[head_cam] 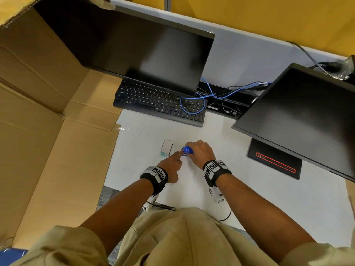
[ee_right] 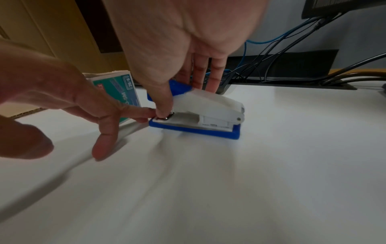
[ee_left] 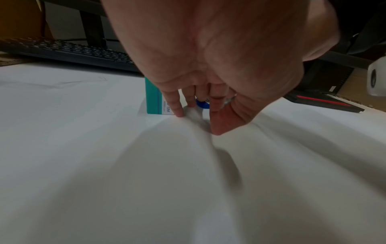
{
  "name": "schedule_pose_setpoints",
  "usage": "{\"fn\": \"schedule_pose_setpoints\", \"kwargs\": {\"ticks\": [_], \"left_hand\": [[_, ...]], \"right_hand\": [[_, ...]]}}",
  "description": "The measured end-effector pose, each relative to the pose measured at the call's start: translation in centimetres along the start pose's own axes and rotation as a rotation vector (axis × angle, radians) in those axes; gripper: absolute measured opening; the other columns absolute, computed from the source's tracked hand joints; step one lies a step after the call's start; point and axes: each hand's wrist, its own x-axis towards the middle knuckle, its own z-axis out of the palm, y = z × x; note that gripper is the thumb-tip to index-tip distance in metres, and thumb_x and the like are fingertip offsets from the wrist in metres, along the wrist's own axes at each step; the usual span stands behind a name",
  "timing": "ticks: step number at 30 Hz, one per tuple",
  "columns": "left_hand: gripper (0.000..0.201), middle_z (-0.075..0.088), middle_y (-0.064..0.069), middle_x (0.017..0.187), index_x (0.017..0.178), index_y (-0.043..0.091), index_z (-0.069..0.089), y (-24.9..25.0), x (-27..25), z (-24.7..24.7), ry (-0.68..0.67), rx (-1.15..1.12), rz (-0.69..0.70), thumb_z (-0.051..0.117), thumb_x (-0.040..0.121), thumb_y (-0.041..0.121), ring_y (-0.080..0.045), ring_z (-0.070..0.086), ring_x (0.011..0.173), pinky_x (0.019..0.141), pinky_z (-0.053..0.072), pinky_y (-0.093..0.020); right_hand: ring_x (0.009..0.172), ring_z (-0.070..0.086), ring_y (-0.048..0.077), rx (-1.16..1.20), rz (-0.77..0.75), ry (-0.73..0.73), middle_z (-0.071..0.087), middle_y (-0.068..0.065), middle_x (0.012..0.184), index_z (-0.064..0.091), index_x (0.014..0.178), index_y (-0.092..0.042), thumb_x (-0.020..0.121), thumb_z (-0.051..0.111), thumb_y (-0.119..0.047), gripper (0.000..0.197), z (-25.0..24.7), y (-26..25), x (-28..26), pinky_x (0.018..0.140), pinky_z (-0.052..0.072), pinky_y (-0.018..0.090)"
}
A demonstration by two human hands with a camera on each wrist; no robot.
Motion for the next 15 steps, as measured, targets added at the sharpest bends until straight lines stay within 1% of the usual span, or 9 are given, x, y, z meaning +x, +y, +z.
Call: {"fn": "schedule_pose_setpoints", "kwargs": {"ticks": [1,3,5,7,9,10,12,14,15], "left_hand": [[0.029,0.002,0.002,0.164,0.106,0.010,0.058,-0.1,0.1,0.0,0.001,0.002,0.002,0.064,0.078,0.007,-0.025,0.051,0.128,0.090,0.049,-0.031],[0.029,-0.003,0.002,0.165,0.109,0.009,0.058,-0.2,0.2,0.2,0.008,0.017,0.012,0.062,0.080,0.007,-0.023,0.037,0.141,0.101,0.048,-0.034],[0.029,-0.004,0.001,0.165,0.111,0.009,0.058,-0.3,0.1,0.4,0.014,0.027,0.021,0.060,0.083,0.008,-0.019,0.024,0.149,0.107,0.043,-0.035],[0.028,-0.004,0.001,0.165,0.111,0.010,0.059,-0.3,0.3,0.6,0.024,0.020,0.016,0.060,0.084,0.008,-0.018,0.021,0.150,0.109,0.042,-0.034],[0.027,-0.005,0.003,0.165,0.111,0.011,0.059,-0.3,0.4,0.7,0.018,0.010,0.009,0.059,0.084,0.010,-0.016,0.016,0.151,0.110,0.040,-0.034],[0.027,-0.005,0.003,0.165,0.111,0.011,0.059,-0.3,0.4,0.7,0.013,0.019,0.004,0.058,0.084,0.011,-0.016,0.014,0.151,0.111,0.040,-0.034],[0.030,-0.002,0.000,0.165,0.114,0.011,0.059,-0.2,0.7,0.9,-0.006,0.062,0.007,0.058,0.084,0.013,-0.016,0.010,0.152,0.113,0.037,-0.036],[0.038,0.006,-0.004,0.165,0.121,0.010,0.057,-0.1,1.0,0.8,-0.031,0.138,0.027,0.058,0.083,0.016,-0.018,0.012,0.152,0.116,0.035,-0.039],[0.040,0.012,-0.006,0.164,0.123,0.008,0.057,-0.1,1.1,0.6,-0.052,0.169,0.037,0.057,0.083,0.018,-0.020,0.014,0.151,0.117,0.033,-0.040]], "right_hand": [[0.093,0.060,0.031,-0.002,0.018,-0.008,0.068,0.013,0.101,0.062,0.116,-0.016,0.087,0.063,-0.012,0.029,0.1,0.3,-0.1,0.083,0.052,0.041],[0.092,0.061,0.031,-0.025,0.037,-0.016,0.069,0.013,0.101,0.059,0.115,-0.016,0.084,0.066,-0.014,0.032,0.3,1.3,-0.4,0.081,0.053,0.040],[0.097,0.060,0.030,-0.071,0.037,-0.009,0.068,0.011,0.105,0.058,0.117,-0.018,0.083,0.068,-0.018,0.035,0.3,2.4,-0.9,0.084,0.049,0.038],[0.105,0.055,0.029,-0.123,0.030,0.033,0.064,0.008,0.113,0.056,0.124,-0.019,0.083,0.070,-0.036,0.047,0.1,3.3,-1.4,0.089,0.043,0.039],[0.102,0.057,0.028,-0.116,0.064,0.085,0.062,0.008,0.111,0.053,0.129,-0.018,0.085,0.060,-0.055,0.058,-0.3,3.6,-2.1,0.086,0.045,0.039],[0.097,0.060,0.028,-0.075,0.088,0.088,0.065,0.008,0.109,0.051,0.132,-0.019,0.088,0.052,-0.059,0.059,-0.3,3.6,-2.4,0.082,0.048,0.038],[0.091,0.066,0.029,-0.001,0.138,0.037,0.071,0.011,0.104,0.047,0.136,-0.019,0.095,0.038,-0.056,0.056,0.0,3.5,-2.7,0.078,0.052,0.037],[0.093,0.066,0.031,0.069,0.176,0.028,0.072,0.013,0.104,0.048,0.137,-0.019,0.098,0.033,-0.052,0.053,0.5,3.5,-2.8,0.079,0.051,0.036],[0.095,0.065,0.031,0.113,0.189,0.043,0.071,0.014,0.107,0.049,0.136,-0.018,0.099,0.033,-0.050,0.052,0.6,3.4,-2.7,0.080,0.051,0.035]]}}
